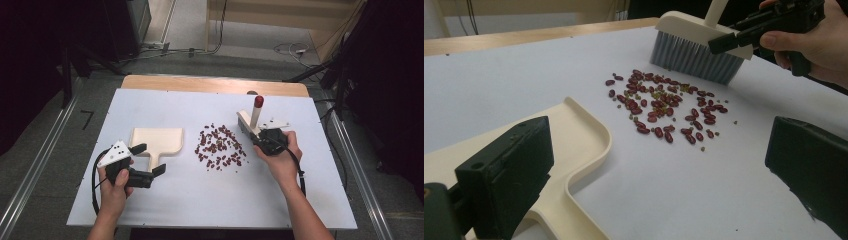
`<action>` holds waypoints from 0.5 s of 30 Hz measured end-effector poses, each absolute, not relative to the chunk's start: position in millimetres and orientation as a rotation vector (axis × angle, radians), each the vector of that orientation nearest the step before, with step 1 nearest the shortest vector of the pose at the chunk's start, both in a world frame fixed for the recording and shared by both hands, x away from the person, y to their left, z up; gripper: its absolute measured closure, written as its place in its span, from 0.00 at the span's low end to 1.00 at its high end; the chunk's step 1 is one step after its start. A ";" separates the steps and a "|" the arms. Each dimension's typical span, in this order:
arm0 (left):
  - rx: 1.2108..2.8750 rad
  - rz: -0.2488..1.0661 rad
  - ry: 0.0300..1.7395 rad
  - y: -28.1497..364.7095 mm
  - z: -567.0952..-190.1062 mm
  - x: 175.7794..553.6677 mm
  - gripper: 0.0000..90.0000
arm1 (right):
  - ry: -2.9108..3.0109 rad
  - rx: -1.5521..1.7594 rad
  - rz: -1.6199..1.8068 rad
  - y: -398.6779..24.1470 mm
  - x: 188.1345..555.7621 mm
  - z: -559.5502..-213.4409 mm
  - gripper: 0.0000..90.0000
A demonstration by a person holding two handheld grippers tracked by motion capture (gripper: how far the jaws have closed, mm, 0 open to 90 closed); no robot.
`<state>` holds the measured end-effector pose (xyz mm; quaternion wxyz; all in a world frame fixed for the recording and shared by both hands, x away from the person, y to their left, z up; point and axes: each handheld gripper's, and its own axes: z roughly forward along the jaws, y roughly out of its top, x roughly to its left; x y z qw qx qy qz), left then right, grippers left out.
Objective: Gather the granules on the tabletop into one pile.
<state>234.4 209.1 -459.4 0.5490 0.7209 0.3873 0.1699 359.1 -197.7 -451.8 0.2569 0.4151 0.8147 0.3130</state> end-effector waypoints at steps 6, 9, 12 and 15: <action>1.705 0.406 0.919 210.3 -459.0 233.9 0.00 | 2.267 1.096 0.871 -188.8 352.5 -449.0 0.73; 1.702 0.408 0.918 211.0 -458.8 234.0 0.00 | 2.297 1.071 0.926 -188.0 349.0 -445.0 0.73; 1.700 0.410 0.915 211.7 -458.5 233.8 0.00 | 2.274 1.066 0.940 -188.2 347.1 -439.9 0.73; 1.699 0.412 0.918 212.4 -458.2 233.5 0.00 | 2.218 1.090 0.944 -193.9 349.1 -438.5 0.73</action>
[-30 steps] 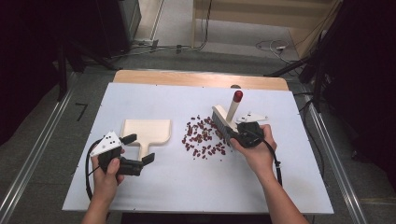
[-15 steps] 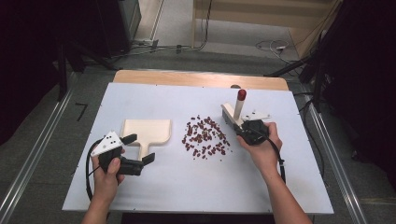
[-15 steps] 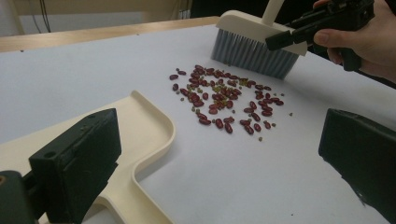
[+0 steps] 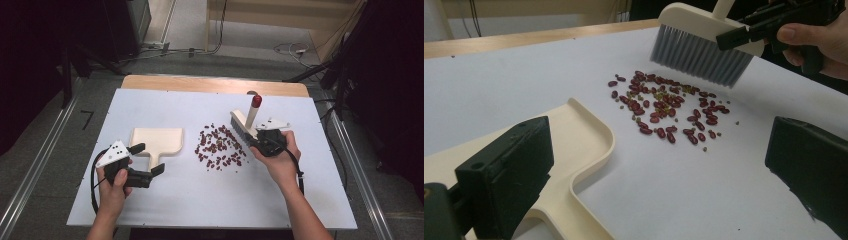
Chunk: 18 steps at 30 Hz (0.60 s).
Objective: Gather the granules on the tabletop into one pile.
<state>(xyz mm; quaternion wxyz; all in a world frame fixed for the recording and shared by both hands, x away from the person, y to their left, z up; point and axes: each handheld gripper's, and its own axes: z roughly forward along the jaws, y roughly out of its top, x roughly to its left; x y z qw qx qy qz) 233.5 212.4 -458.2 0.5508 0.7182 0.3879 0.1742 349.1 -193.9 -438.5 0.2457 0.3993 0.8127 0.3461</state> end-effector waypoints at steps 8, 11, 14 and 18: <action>1.707 0.415 0.921 211.1 -458.6 234.3 0.00 | 2.218 1.124 0.893 -196.3 352.9 -451.8 0.73; 1.707 0.417 0.923 211.4 -458.7 234.4 0.00 | 2.266 1.096 0.921 -186.1 347.8 -453.6 0.73; 1.701 0.419 0.922 211.7 -458.3 233.6 0.00 | 2.261 1.060 0.894 -179.5 344.3 -452.8 0.73; 1.692 0.424 0.926 214.2 -457.5 232.9 0.00 | 2.215 1.097 0.947 -183.2 340.2 -444.0 0.73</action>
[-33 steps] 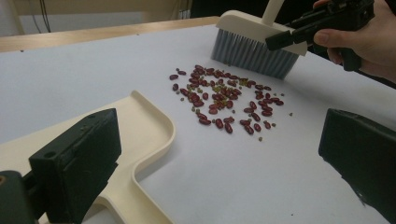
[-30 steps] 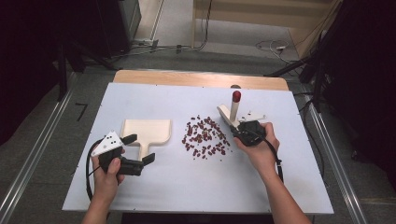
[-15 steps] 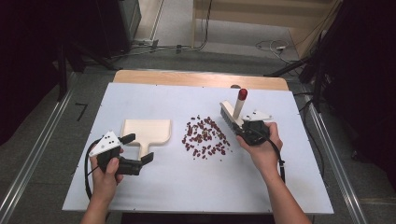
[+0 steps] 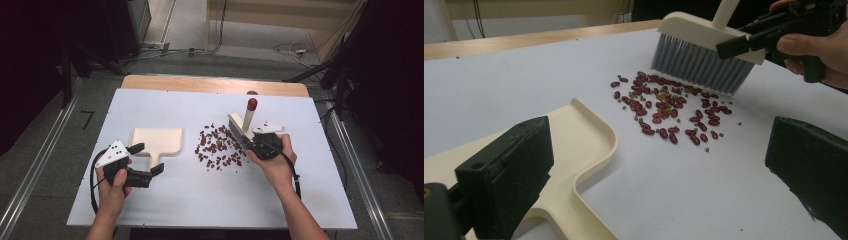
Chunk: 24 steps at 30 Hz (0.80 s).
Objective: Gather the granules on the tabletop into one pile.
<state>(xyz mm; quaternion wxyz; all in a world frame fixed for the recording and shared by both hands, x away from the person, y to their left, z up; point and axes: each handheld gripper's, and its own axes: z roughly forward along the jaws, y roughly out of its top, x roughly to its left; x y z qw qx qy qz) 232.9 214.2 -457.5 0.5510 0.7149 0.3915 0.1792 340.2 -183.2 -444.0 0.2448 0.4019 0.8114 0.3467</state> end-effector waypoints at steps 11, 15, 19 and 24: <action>1.676 0.438 0.943 217.1 -456.0 232.8 0.00 | 2.404 1.099 1.291 -126.1 297.7 -434.4 0.73; 1.676 0.438 0.947 217.8 -456.3 232.4 0.00 | 2.482 1.152 1.285 -109.5 295.9 -449.6 0.73; 1.673 0.438 0.949 219.2 -457.0 232.5 0.00 | 2.447 1.218 1.238 -111.6 302.2 -460.8 0.73; 1.673 0.438 0.953 219.4 -457.0 232.9 0.00 | 2.383 1.295 1.197 -130.5 314.4 -461.0 0.73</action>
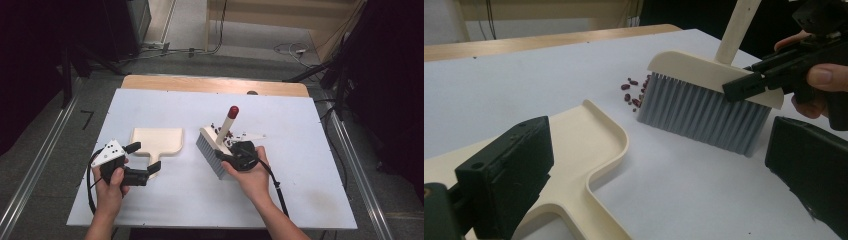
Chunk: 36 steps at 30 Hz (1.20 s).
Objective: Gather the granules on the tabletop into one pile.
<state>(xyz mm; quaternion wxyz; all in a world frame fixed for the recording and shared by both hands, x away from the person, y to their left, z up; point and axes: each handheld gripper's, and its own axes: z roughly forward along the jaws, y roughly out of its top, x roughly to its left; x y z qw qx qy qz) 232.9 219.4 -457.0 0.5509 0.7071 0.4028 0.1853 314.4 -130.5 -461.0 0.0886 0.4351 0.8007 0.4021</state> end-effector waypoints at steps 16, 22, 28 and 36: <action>1.664 0.434 0.952 218.6 -456.6 232.5 0.00 | 2.284 1.340 1.264 -156.2 323.7 -444.6 0.73; 1.668 0.435 0.950 217.7 -456.4 232.4 0.00 | 2.265 1.357 1.287 -117.0 325.2 -438.3 0.73; 1.687 0.423 0.937 212.9 -458.7 233.1 0.00 | 2.255 1.450 1.244 -88.9 341.3 -457.8 0.73; 1.690 0.417 0.936 210.5 -460.1 234.2 0.00 | 2.180 1.528 1.158 -109.7 353.4 -463.4 0.73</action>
